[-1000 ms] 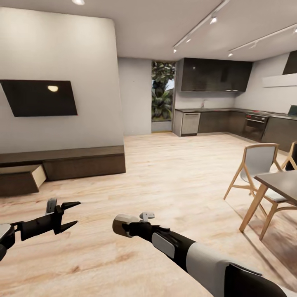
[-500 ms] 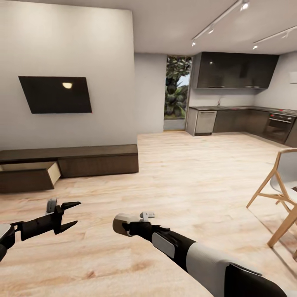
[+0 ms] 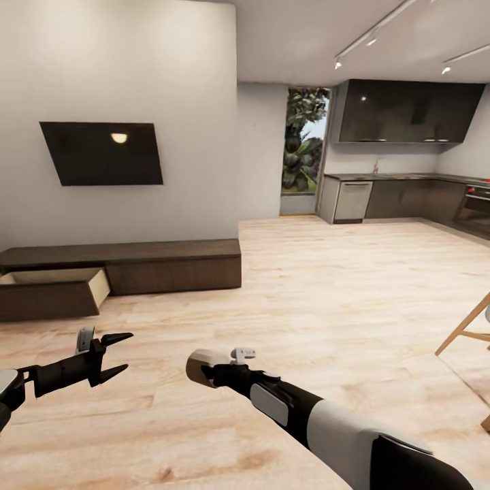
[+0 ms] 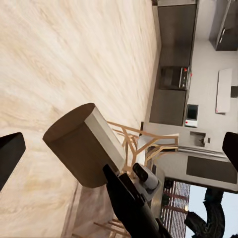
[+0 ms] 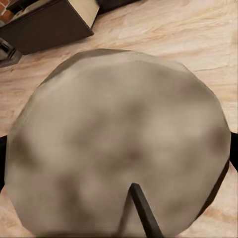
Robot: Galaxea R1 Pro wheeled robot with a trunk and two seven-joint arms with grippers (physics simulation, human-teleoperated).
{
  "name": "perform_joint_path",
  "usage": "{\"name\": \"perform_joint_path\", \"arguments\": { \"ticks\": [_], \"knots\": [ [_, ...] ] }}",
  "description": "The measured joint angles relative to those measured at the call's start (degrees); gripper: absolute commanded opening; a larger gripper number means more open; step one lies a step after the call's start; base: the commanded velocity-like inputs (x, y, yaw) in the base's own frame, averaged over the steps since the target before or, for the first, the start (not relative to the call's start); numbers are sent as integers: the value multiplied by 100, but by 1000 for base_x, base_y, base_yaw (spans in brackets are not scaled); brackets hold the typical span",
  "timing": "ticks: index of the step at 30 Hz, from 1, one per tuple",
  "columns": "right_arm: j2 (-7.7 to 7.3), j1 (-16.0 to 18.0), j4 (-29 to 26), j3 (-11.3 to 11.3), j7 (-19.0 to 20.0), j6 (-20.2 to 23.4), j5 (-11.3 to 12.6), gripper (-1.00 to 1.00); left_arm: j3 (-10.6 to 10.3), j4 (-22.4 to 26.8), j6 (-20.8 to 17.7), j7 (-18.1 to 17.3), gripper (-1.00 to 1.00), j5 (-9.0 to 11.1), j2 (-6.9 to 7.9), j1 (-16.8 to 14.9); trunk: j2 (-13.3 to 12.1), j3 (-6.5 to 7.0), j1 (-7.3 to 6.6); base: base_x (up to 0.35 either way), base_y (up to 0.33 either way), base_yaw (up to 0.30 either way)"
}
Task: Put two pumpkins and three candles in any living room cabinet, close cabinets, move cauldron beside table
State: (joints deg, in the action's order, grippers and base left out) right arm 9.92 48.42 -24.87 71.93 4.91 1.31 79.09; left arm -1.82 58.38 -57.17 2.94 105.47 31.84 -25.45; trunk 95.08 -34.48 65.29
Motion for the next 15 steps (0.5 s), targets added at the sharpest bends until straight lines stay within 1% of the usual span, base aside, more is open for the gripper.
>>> {"name": "perform_joint_path", "arguments": {
  "ticks": [15],
  "knots": [
    [0, 0, -4, 1, -15, 12, 10, -100, 0, 0, 0, 0, 100, 0, 1, 0, 0, 0, 0, 259, 241, 0]
  ]
}}
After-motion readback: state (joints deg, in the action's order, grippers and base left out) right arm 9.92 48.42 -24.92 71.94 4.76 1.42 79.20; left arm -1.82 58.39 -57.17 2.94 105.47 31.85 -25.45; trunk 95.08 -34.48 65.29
